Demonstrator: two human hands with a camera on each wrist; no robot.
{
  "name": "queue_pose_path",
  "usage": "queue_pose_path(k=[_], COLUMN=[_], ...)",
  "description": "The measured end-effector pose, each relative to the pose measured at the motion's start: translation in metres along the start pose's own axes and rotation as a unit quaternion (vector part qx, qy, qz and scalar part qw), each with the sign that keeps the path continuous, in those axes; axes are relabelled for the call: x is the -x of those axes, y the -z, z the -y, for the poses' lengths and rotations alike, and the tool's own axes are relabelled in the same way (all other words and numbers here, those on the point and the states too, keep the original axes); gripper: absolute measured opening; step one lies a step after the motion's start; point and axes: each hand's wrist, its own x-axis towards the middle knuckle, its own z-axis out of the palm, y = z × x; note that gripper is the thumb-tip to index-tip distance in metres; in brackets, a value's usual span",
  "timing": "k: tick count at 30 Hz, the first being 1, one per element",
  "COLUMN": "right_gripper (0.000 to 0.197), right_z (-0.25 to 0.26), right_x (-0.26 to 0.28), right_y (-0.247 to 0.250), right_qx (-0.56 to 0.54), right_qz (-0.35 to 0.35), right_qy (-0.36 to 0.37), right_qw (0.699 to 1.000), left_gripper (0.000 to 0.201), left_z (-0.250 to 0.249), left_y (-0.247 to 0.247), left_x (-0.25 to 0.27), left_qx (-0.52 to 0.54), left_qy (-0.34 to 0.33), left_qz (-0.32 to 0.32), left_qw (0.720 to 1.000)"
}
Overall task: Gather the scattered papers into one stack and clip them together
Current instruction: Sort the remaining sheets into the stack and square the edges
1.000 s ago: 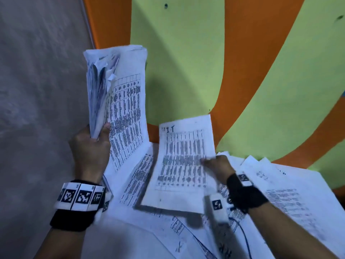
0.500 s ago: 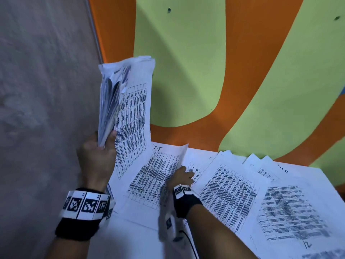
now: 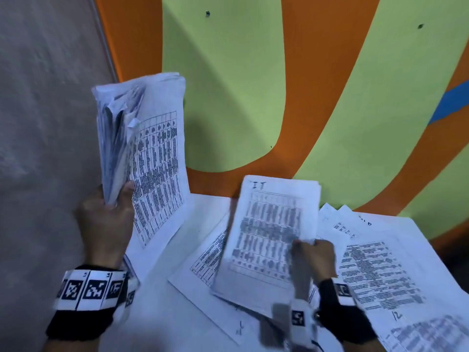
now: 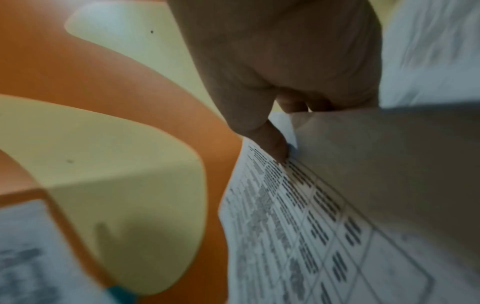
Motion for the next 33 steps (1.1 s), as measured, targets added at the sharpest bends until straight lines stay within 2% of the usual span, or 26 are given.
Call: queue_pose_path(k=[3, 6, 8, 14, 15, 17, 20, 21, 22, 23, 24, 25, 26, 28, 31, 33], right_gripper=[0.036, 0.052, 0.050, 0.043, 0.047, 0.064, 0.103, 0.100, 0.080, 0.043, 0.017, 0.033, 0.038, 0.029, 0.033, 0.033], right_z=[-0.032, -0.038, -0.027, -0.018, -0.017, -0.011, -0.015, -0.017, -0.021, -0.024, -0.030, -0.042, -0.053, -0.080, -0.101, -0.098], right_x=[-0.023, -0.031, -0.026, -0.025, -0.024, -0.018, -0.019, -0.019, -0.018, -0.015, -0.012, -0.013, -0.008, -0.004, 0.003, 0.000], right_y=[0.022, 0.010, 0.003, -0.006, -0.007, 0.002, 0.032, 0.046, 0.060, 0.073, 0.084, 0.092, 0.099, 0.114, 0.128, 0.132], right_qx=[0.101, 0.213, 0.250, 0.143, 0.127, 0.083, -0.001, -0.039, -0.082, -0.121, -0.158, -0.177, -0.187, -0.222, -0.238, -0.236], right_qz=[-0.026, -0.069, -0.065, -0.054, -0.052, -0.091, -0.083, -0.082, -0.103, -0.129, -0.144, -0.153, -0.149, -0.173, -0.222, -0.216], right_qy=[-0.088, -0.178, -0.192, -0.120, -0.106, -0.094, -0.056, -0.053, -0.055, -0.066, -0.082, -0.107, -0.130, -0.181, -0.243, -0.259], right_qw=[0.991, 0.958, 0.947, 0.981, 0.985, 0.988, 0.995, 0.994, 0.990, 0.982, 0.973, 0.966, 0.962, 0.942, 0.914, 0.911], left_gripper=[0.032, 0.033, 0.036, 0.045, 0.047, 0.050, 0.055, 0.055, 0.055, 0.055, 0.054, 0.052, 0.049, 0.045, 0.042, 0.042], left_z=[-0.005, -0.009, -0.012, -0.021, -0.020, -0.017, -0.016, -0.016, -0.018, -0.020, -0.022, -0.024, -0.026, -0.030, -0.034, -0.033], left_y=[-0.008, -0.020, -0.026, -0.047, -0.048, -0.053, -0.056, -0.058, -0.059, -0.061, -0.064, -0.065, -0.067, -0.070, -0.075, -0.079], left_x=[0.004, 0.011, 0.015, 0.026, 0.026, 0.026, 0.027, 0.029, 0.030, 0.031, 0.032, 0.034, 0.036, 0.041, 0.044, 0.045], left_qx=[-0.008, -0.013, -0.021, -0.006, -0.004, -0.006, -0.011, -0.012, -0.013, -0.013, -0.010, -0.007, -0.005, -0.001, -0.001, 0.007], left_qy=[-0.015, -0.023, -0.026, -0.015, -0.013, -0.013, -0.001, 0.008, 0.015, 0.019, 0.018, 0.015, 0.014, 0.008, -0.020, -0.023], left_qz=[0.014, 0.028, 0.037, 0.067, 0.070, 0.071, 0.068, 0.068, 0.068, 0.071, 0.076, 0.081, 0.088, 0.093, 0.097, 0.102], left_qw=[1.000, 0.999, 0.999, 0.998, 0.997, 0.997, 0.998, 0.998, 0.997, 0.997, 0.997, 0.997, 0.996, 0.996, 0.995, 0.994])
